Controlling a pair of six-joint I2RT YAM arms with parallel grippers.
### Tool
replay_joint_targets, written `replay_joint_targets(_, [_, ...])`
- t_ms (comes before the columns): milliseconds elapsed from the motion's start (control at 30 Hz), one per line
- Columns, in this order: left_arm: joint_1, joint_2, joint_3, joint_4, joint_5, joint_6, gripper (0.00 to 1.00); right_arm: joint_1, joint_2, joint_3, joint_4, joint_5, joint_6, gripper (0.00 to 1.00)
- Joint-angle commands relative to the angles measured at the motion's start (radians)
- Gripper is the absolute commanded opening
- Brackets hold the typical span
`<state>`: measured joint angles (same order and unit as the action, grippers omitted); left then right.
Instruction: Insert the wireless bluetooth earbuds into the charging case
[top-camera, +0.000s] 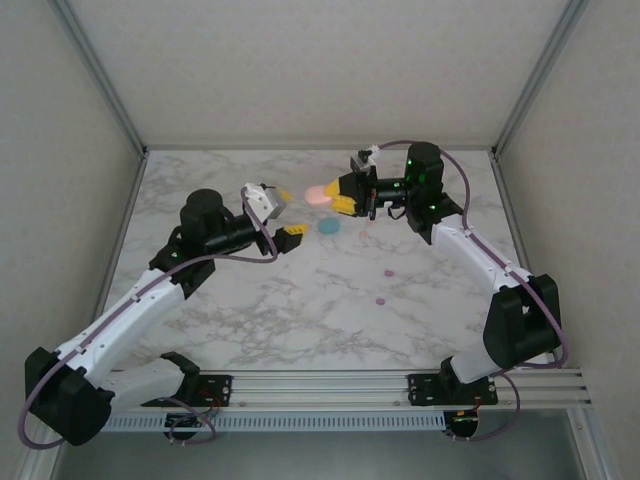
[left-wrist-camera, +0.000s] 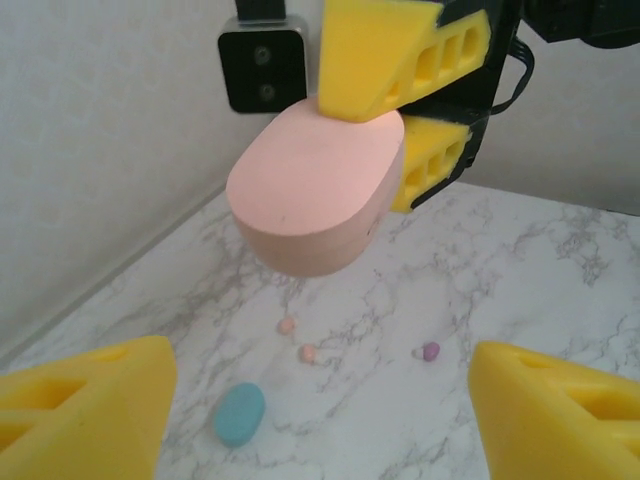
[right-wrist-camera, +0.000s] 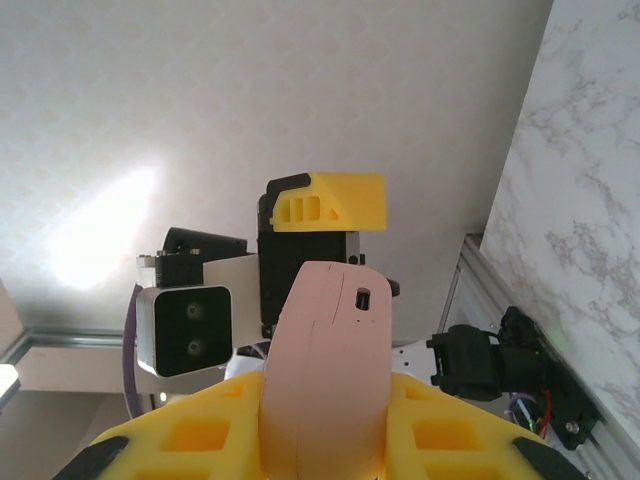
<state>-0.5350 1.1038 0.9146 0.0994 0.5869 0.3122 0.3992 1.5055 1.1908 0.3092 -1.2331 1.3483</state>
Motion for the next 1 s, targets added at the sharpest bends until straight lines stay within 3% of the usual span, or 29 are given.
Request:
replay_joint_targets(0, [-0.003, 0.017, 0.034, 0.12, 0.056, 0.013, 0.73, 0.001, -0.004, 0.035, 0.06, -0.035, 0.051, 0.22])
replay_joint_targets(100, [-0.003, 0.028, 0.04, 0.163, 0.053, -0.008, 0.7, 0.005, -0.006, 0.032, 0.091, -0.035, 0.075, 0.22])
replay_joint_targets(367, [-0.003, 0.099, 0.081, 0.237, 0.17, -0.096, 0.66, 0.015, 0.008, 0.02, 0.221, -0.035, 0.173, 0.23])
replay_joint_targets(567, [-0.003, 0.136, 0.091, 0.311, 0.183, -0.161, 0.65, 0.022, 0.018, 0.011, 0.295, -0.039, 0.223, 0.23])
replay_joint_targets(967, [-0.003, 0.158, 0.111, 0.349, 0.203, -0.202, 0.52, 0.027, 0.038, -0.02, 0.419, -0.023, 0.303, 0.23])
